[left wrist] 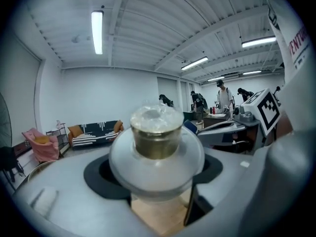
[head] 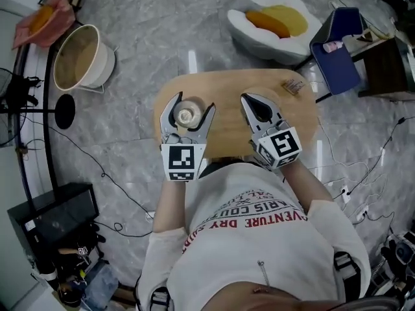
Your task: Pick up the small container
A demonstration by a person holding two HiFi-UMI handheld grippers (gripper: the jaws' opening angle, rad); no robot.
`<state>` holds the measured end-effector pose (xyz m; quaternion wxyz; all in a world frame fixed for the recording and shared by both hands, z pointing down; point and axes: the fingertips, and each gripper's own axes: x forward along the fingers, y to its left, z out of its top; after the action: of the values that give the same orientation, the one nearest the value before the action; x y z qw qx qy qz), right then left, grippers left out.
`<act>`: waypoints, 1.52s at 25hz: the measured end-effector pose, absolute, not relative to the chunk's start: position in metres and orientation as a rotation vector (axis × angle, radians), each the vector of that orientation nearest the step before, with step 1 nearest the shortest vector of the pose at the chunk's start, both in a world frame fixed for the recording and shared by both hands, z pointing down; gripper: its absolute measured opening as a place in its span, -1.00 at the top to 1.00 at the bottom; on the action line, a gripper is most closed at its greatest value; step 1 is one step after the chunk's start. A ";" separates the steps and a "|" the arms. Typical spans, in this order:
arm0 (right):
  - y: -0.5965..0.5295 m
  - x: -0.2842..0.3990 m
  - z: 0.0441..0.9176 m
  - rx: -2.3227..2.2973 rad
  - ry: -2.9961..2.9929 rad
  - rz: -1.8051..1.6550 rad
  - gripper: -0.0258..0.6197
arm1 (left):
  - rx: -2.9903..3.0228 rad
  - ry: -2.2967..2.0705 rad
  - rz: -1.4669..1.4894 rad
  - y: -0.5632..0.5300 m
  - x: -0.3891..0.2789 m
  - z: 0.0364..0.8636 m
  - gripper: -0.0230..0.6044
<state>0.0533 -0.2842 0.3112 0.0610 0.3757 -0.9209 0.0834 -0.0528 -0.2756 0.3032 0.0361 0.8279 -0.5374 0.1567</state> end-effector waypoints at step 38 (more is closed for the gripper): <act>-0.264 0.015 0.235 1.129 -2.833 -0.065 0.93 | 2.624 -1.726 0.411 -0.248 -0.097 0.234 -0.16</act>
<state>0.0147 -0.2635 0.2354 0.0455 0.3698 -0.9277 -0.0214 -0.0967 -0.2478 0.2340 -0.0129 0.8283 -0.5449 0.1298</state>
